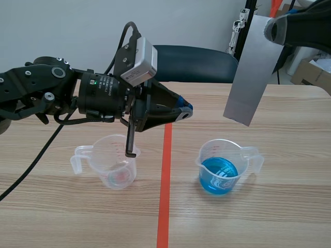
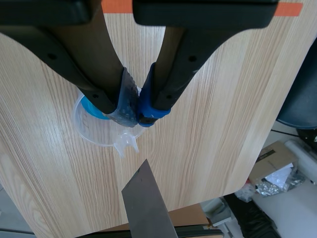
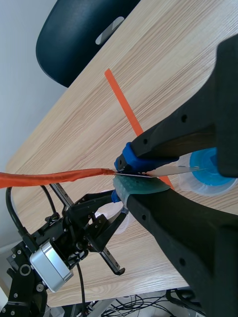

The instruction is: Do the redox reaction experiment. move the plate over the left beaker

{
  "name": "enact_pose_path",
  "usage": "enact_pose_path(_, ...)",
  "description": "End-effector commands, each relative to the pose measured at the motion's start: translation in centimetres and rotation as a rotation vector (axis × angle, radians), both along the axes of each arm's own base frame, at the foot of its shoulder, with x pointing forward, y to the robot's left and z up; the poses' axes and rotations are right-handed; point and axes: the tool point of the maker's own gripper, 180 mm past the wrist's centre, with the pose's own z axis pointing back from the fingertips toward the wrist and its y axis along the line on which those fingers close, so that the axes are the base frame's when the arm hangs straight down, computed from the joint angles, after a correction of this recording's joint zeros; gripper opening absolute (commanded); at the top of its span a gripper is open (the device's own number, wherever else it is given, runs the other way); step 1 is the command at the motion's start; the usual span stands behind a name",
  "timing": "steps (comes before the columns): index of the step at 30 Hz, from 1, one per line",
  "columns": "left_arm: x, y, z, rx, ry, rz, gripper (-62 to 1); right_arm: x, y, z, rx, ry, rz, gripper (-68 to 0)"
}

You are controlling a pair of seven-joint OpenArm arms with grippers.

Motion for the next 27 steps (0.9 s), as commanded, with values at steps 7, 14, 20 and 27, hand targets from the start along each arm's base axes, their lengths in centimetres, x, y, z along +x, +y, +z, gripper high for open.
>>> enact_pose_path(7,-0.11,-0.55,0.91,-0.039,0.003,-0.009,-58.2,0.26,-0.1,1.31,0.016,-0.033,-0.004,-66.9)
enact_pose_path(14,-0.13,-0.56,0.98,-0.042,0.003,-0.01,-58.2,0.26,-0.08,1.3,0.016,-0.033,-0.003,-66.9)
enact_pose_path(20,-0.15,-0.57,1.03,-0.045,0.002,-0.011,-58.2,0.26,-0.08,1.3,0.016,-0.033,-0.003,-66.9)
enact_pose_path(27,-0.16,-0.58,1.08,-0.048,0.003,-0.012,-58.2,0.27,-0.09,1.29,0.016,-0.033,-0.004,-66.9)
